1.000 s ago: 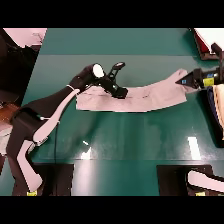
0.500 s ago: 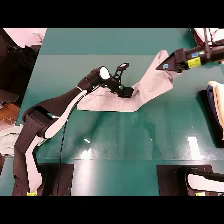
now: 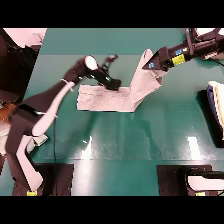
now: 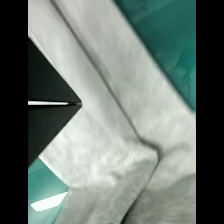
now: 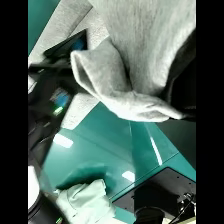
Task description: Fold the shirts.
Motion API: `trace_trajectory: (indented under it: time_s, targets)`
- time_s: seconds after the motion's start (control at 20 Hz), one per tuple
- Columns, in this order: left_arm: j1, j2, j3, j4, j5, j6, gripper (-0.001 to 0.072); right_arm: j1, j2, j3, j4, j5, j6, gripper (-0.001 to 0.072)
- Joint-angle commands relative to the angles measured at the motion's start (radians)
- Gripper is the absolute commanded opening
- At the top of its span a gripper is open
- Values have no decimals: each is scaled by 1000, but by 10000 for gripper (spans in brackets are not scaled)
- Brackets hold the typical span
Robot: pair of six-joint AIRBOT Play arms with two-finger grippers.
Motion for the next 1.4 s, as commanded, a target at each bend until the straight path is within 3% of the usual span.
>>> trace_trajectory:
  time_s: [0.0, 0.1, 0.35, 0.4, 0.45, 0.5, 0.55, 0.7, 0.9, 1.15, 1.25, 1.35]
  targets:
    - [156, 130, 1, 65, -93, 10, 21, 51, -36, 5, 1, -43, 1, 11]
    - [255, 222, 1, 72, -139, 32, 20, 112, -84, 5, 2, -103, 0, 11]
    - [430, 405, 1, 72, -219, 37, 21, 365, -317, 95, 3, -346, -112, 20]
    - [448, 430, 1, 72, -219, 36, 21, 420, -390, 170, 5, -415, -143, 149]
    - [460, 448, 1, 72, -219, 36, 21, 468, -458, 259, 3, -459, -169, 358]
    - [465, 460, 1, 73, -220, 36, 21, 509, -522, 356, 4, -472, -169, 509]
    - [465, 470, 1, 77, -222, 37, 21, 536, -552, 403, 3, -470, -173, 577]
    - [465, 477, 1, 78, -251, 37, 21, 526, -447, 253, -61, -455, -175, 570]
    - [465, 476, -8, 87, -269, 37, 21, 357, -217, -68, -228, -354, -144, 549]
    - [465, 475, -8, 86, -274, 37, 21, 71, -5, -470, -228, -375, 5, 557]
    - [465, 475, -8, 87, -269, 37, 21, -17, 26, -595, -179, -414, 5, 700]
    - [464, 475, -9, 86, -261, 37, 21, -72, 15, -677, -66, -463, -1, 696]
